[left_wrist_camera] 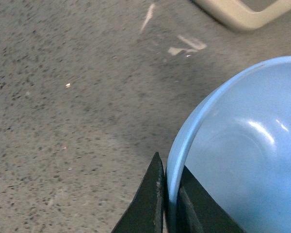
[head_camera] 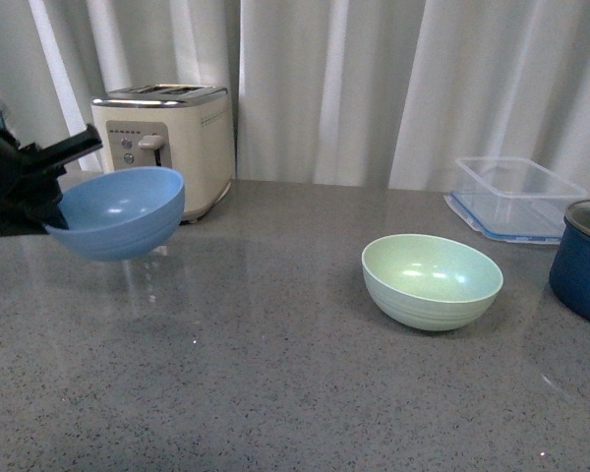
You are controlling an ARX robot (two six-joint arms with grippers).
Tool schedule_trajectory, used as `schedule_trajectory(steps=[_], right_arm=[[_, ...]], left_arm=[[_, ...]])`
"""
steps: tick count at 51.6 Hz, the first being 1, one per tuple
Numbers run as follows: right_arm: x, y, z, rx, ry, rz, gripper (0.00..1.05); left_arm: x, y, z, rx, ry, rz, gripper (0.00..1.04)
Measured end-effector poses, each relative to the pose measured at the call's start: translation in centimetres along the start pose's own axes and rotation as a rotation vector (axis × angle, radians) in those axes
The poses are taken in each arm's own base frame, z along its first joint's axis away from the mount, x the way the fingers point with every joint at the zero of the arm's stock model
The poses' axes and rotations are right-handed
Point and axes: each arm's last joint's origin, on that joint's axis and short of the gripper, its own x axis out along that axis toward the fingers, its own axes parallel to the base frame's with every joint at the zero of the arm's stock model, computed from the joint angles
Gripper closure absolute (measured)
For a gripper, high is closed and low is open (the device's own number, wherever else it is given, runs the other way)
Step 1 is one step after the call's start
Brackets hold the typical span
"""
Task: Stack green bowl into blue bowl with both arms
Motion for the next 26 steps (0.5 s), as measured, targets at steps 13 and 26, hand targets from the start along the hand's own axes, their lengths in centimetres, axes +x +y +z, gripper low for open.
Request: schedule_trajectory(steps=[13,26], right_arm=[[0.0,0.0,0.0,0.0,0.0,0.0,0.1],[0.0,0.0,0.0,0.0,0.0,0.0,0.1]], left_arm=[[-2.1,-5.7,0.0,0.072,-0.031,-0.131,1.01],[-1.2,-9.6,-1.8,0.134,-0.004,-0.164,1.01]])
